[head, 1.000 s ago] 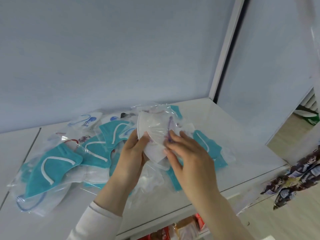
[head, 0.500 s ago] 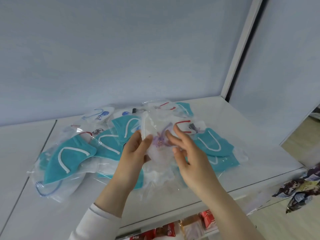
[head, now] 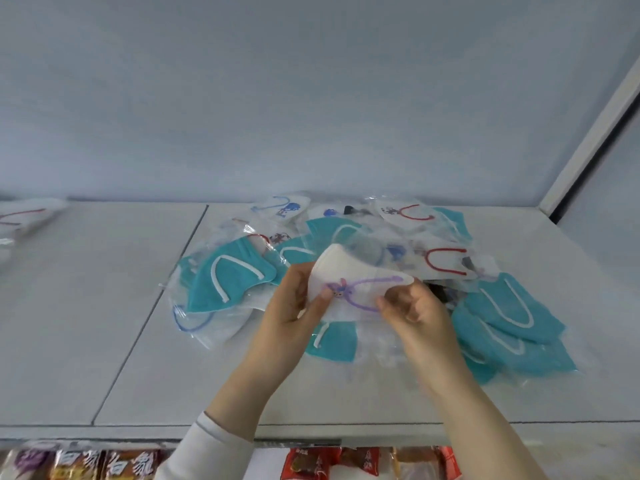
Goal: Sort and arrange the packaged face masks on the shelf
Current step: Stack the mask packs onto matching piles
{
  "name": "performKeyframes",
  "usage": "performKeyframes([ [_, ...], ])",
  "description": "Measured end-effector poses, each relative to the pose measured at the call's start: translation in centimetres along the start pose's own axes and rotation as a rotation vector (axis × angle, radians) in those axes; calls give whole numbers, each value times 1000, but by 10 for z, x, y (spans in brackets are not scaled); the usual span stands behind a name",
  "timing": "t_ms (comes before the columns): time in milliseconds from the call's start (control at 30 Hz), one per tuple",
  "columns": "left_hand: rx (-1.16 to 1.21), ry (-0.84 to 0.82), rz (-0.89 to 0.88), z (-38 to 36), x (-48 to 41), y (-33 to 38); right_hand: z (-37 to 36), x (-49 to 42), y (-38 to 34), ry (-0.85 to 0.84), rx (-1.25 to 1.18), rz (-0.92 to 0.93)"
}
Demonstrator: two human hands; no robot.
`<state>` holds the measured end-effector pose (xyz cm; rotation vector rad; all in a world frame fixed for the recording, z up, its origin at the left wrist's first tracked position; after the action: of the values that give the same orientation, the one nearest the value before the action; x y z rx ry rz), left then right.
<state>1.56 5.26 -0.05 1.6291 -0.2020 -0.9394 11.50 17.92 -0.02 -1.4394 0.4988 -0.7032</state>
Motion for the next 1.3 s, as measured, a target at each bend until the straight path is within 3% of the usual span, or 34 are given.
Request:
performKeyframes([
  [167,-173,157,-29,25,13,0,-31,-2,-11,-114,47,67],
  [300,-145,420,-23,82,21,16,-76,-10,-26,-383,180,172],
  [467,-138,773,41,177,52,37,-143,-37,-22,-498,1083,626],
  [567,-179,883,69,205,67,43,-167,-56,-20,-496,1366,711],
  [667,-186,921,104,211,75,41,-166,-77,-25,-338,1316,731],
  [767,-158,956,128,207,77,36,-161,-85,-27,-376,1312,732],
  [867,-157,952,148,203,76,32,-165,-70,-25,-564,1160,1013],
  [933,-160,945,151,202,76,31,-173,-63,-17,-557,1150,1223],
  [1133,-177,938,142,201,71,33,-189,-53,-12,-428,1069,1353],
  [1200,-164,949,131,204,71,37,-188,-45,-14,-435,912,1318],
  [1300,-143,994,98,214,71,44,-176,-33,-36,-411,590,1056],
])
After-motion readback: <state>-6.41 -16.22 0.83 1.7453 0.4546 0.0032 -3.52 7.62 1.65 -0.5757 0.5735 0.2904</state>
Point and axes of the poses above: each hand's wrist, its own x-axis away from the middle knuckle, its own z-axis out of the back of the hand, y = z × x, the point moved 2 cm from there along -x, towards the middle knuckle, and after that the axes turned 11 degrees about -z, right-handed, at the moved point
